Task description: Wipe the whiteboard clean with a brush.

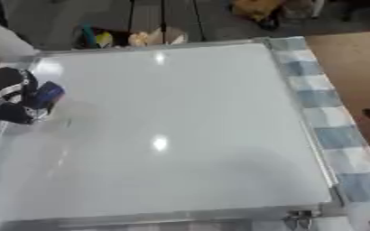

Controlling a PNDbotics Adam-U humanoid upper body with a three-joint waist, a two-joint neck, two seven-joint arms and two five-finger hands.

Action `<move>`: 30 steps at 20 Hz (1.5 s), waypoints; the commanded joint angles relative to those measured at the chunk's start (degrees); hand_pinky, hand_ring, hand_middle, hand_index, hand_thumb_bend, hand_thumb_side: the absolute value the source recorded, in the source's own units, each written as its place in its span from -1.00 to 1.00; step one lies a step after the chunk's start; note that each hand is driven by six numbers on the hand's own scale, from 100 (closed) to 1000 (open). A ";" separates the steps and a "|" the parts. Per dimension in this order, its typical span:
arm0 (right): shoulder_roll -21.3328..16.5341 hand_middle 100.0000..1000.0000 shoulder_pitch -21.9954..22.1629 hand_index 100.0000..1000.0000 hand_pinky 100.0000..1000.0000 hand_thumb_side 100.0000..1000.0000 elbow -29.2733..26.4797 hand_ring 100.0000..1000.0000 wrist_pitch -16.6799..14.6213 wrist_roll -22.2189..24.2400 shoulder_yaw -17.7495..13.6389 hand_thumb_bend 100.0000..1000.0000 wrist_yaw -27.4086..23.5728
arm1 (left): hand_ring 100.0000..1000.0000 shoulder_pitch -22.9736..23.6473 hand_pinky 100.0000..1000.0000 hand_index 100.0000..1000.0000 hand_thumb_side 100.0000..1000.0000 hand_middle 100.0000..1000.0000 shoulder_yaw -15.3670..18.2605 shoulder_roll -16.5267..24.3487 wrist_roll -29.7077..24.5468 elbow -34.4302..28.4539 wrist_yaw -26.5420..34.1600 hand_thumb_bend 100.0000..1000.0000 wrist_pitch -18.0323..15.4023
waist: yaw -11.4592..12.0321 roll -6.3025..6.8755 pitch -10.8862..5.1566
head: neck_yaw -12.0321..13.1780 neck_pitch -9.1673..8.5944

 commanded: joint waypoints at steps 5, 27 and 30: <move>-0.27 0.18 -0.46 0.59 0.37 0.58 -1.16 0.69 0.03 -0.12 -0.04 -1.00 0.57 | -0.14 -1.36 -0.54 -0.77 -0.08 -0.46 0.58 1.81 1.35 1.65 -1.22 -1.00 0.68 | -0.20 -0.16 -0.78 | 0.34 -0.76; -0.30 0.17 -0.60 0.59 0.37 0.58 -1.16 0.69 -0.09 -0.16 0.04 -1.00 0.39 | -0.11 -0.79 -0.46 -0.76 -0.16 -0.45 -1.74 -0.08 6.02 4.28 -9.10 -1.00 -2.02 | -0.42 -0.31 -0.67 | 0.40 -1.13; -0.35 0.17 -0.61 0.59 0.37 0.58 -1.16 0.69 -0.08 -0.20 0.01 -1.00 0.29 | -0.11 -0.74 -0.46 -0.76 -0.16 -0.45 -2.12 -0.43 6.09 4.26 -9.58 -1.00 -2.65 | -0.47 -0.31 -0.71 | 0.43 -1.06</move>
